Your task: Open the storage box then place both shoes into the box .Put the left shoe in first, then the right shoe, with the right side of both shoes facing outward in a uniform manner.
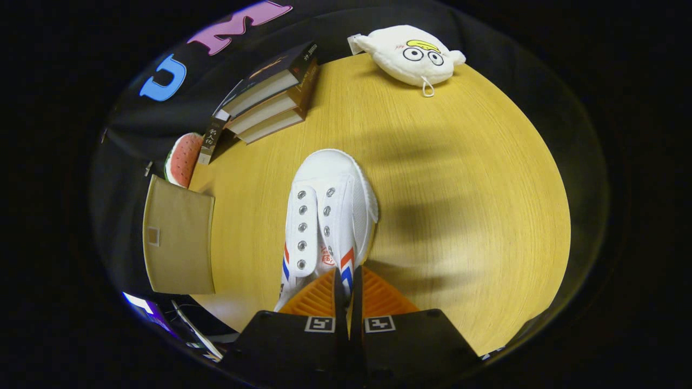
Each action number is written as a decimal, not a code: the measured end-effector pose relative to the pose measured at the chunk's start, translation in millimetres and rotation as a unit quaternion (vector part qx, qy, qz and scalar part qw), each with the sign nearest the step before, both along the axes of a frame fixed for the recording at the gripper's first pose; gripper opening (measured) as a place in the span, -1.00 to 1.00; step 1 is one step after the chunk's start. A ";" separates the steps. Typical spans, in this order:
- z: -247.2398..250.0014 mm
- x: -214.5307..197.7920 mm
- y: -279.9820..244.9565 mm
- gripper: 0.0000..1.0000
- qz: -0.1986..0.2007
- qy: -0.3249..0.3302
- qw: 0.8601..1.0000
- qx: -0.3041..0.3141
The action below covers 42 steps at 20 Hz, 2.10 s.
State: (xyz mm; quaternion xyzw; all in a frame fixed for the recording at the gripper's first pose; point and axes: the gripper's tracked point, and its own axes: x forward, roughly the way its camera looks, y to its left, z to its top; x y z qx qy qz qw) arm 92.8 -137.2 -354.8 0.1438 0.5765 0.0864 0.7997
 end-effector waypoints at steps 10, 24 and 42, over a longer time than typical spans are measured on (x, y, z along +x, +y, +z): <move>128.4 -25.8 78.2 -0.90 -0.019 -0.040 0.998 0.037; 201.2 -22.5 323.6 -0.89 -0.024 -0.051 0.991 0.124; 146.8 -26.7 372.2 -0.89 -0.002 -0.018 0.998 0.055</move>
